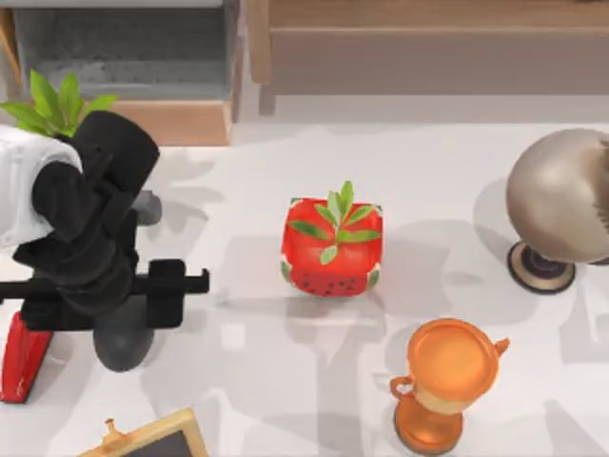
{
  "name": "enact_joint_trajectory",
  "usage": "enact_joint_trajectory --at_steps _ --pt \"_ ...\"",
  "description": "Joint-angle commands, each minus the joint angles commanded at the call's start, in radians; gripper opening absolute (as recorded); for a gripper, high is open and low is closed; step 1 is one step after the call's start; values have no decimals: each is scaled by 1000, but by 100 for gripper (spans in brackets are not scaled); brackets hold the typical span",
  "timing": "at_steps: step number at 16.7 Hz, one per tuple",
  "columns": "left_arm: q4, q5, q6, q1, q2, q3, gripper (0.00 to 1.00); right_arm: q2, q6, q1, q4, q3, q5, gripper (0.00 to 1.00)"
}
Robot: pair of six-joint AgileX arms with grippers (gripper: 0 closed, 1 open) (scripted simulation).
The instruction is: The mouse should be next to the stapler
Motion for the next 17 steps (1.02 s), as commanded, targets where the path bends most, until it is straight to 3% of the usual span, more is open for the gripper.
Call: enact_joint_trajectory --at_steps 13,17 --pt "20 3 0 0 46 -40 0 0 0 0 0 0 0 100" --pt "20 3 0 0 46 -40 30 0 0 0 0 0 0 100"
